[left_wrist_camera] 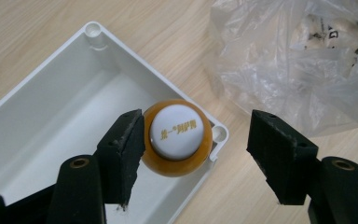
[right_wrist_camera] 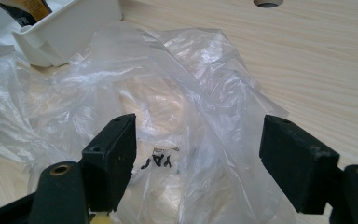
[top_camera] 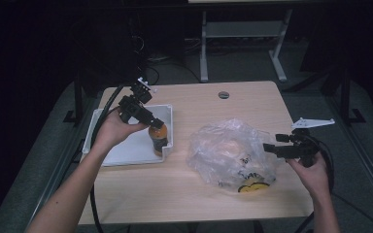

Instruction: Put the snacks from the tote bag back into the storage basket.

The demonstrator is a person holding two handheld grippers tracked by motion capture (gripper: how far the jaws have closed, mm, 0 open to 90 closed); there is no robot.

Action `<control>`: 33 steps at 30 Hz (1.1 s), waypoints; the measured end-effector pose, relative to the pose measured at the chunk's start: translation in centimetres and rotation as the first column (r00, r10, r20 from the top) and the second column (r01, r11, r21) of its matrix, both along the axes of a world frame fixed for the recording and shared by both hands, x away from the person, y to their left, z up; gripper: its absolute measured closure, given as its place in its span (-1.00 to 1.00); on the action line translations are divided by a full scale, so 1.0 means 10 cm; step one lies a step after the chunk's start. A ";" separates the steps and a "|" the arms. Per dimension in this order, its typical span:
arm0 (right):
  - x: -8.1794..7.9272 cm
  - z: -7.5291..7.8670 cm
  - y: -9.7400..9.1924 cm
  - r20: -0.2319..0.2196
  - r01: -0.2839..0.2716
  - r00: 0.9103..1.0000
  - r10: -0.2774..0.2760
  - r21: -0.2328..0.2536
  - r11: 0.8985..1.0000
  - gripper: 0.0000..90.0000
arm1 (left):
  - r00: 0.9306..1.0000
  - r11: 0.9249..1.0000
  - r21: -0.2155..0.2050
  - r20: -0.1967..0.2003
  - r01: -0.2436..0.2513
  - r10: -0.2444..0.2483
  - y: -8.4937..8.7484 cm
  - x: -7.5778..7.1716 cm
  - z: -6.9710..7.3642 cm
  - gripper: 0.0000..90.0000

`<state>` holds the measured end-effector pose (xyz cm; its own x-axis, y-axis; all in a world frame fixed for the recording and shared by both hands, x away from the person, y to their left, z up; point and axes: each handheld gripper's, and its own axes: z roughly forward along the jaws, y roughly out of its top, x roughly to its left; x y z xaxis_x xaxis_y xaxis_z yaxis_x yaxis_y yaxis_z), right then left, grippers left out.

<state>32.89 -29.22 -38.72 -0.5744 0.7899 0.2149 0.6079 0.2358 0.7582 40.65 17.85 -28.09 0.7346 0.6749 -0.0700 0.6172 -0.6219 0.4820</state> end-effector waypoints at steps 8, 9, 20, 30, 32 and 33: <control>-0.01 0.01 -0.01 -0.002 0.005 1.000 -0.005 0.004 1.000 -0.41 | 1.000 1.000 -0.018 0.003 -0.009 0.009 0.11 -0.06 -0.03 -0.23; -0.01 0.01 -0.01 0.000 0.002 1.000 -0.002 0.003 1.000 -0.41 | 1.000 1.000 -0.022 0.003 -0.011 0.011 0.12 -0.07 -0.03 -0.24; -0.01 0.01 0.00 0.006 0.002 1.000 -0.002 -0.001 1.000 -0.41 | 1.000 0.997 -0.075 0.017 -0.006 0.007 0.28 -0.18 -0.05 -0.28; -0.02 0.02 -0.03 0.012 0.006 1.000 -0.006 -0.004 1.000 -0.41 | 0.999 0.997 -0.072 0.029 -0.017 0.019 0.38 -0.24 -0.11 -0.30; -0.03 0.03 -0.04 0.014 0.008 1.000 -0.008 -0.003 1.000 -0.41 | 0.999 0.997 -0.075 0.036 -0.020 0.022 0.41 -0.27 -0.12 -0.31; -0.03 0.03 -0.04 0.015 0.008 1.000 -0.008 -0.003 1.000 -0.41 | 0.999 0.997 -0.076 0.037 -0.020 0.023 0.42 -0.28 -0.12 -0.31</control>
<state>32.64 -29.61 -38.44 -0.5708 0.7953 0.2041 0.5986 0.2328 0.7665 37.89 22.05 -29.32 0.7229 0.6845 -0.0944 0.6108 -0.5693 0.5503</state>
